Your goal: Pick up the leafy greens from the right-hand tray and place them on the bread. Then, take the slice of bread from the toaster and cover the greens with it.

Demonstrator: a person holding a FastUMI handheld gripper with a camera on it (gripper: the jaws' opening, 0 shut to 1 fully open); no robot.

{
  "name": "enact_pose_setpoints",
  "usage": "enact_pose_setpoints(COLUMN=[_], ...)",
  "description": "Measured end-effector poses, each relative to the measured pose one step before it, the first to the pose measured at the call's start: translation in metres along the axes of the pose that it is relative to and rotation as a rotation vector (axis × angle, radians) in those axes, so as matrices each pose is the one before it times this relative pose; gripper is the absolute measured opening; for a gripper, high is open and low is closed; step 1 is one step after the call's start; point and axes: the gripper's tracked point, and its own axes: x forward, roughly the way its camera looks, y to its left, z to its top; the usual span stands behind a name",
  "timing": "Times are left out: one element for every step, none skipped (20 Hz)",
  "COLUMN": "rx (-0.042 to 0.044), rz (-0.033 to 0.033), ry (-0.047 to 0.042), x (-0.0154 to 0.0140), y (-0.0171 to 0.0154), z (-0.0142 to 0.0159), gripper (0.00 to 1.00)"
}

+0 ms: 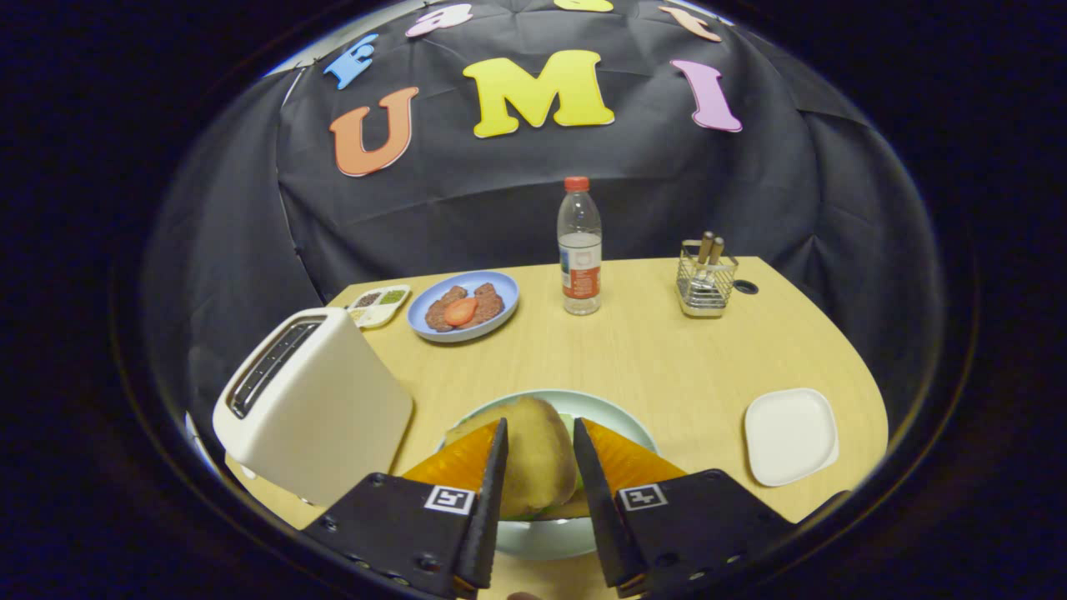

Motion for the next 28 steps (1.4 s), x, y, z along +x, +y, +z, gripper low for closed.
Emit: enact_pose_setpoints(rx=[0.0042,0.00801,0.0037,0.00494,0.00069,-0.00253,-0.00814,-0.01302,-0.0182,-0.02042,-0.01811,-0.01929,-0.0164,-0.01352,-0.00887,-0.01276,-0.01081,-0.00075,-0.00096,0.00807,0.01418,0.01781,0.01322,0.01472,0.01978,0.00726,0.00411,0.00413], rz=[-0.00403,0.00176,-0.00146,0.00243,-0.00211,-0.00147,-0.00548,-0.00573,-0.01186,-0.01292,-0.01298,-0.01591,-0.0131,-0.01346,-0.00347,-0.00658,0.00003,0.00364,0.00246,0.00443,0.00215,-0.00131,-0.00523,-0.00139,-0.00673,-0.01213,-0.01193,-0.00552], ry=[-0.00818,-0.00157,-0.00787,-0.014,-0.02156,-0.02809,-0.03356,-0.03471,-0.03466,-0.04035,-0.03742,-0.03605,-0.03364,-0.03087,-0.03303,-0.02773,-0.02541,-0.01687,-0.01753,-0.01324,-0.01191,-0.01002,-0.0068,-0.01039,-0.01604,-0.01567,-0.01351,-0.01247], x=[-0.0017,0.00027,-0.00425,-0.00502,-0.00866,-0.00859,-0.01006,-0.01038,-0.0118,-0.01161,-0.01231,-0.01108,-0.01296,-0.01071,-0.01222,-0.01165,-0.01246,-0.01139,-0.01151,-0.00906,-0.01028,-0.00882,-0.00888,-0.00955,-0.00908,-0.00609,-0.00777,-0.00701], y=[-0.00873,-0.00645,-0.00765,-0.00711,-0.00831,-0.00884,-0.0098,-0.01174,-0.01292,-0.0138,-0.01391,-0.01498,-0.01397,-0.0122,-0.0095,-0.00824,-0.00654,-0.00432,-0.00358,-0.00325,-0.0026,-0.00277,-0.0034,-0.00176,-0.00267,-0.00245,-0.00429,0.00019], z=[0.0028,0.00156,0.00402,0.00585,0.00935,0.01104,0.01431,0.01547,0.01616,0.0175,0.01971,0.01794,0.01923,0.01812,0.01942,0.01788,0.01646,0.01332,0.0143,0.0109,0.01251,0.01051,0.00946,0.00826,0.00986,0.0087,0.00684,0.00405], gripper=[0.5,0.56,0.62,0.67,0.72,0.73,0.79,0.82,0.89,0.91,0.92,0.94,0.95,0.95,0.95,0.95,0.95,0.95,0.95,0.95,0.95,0.95,0.95,0.95,0.95,0.95,0.95,0.95])
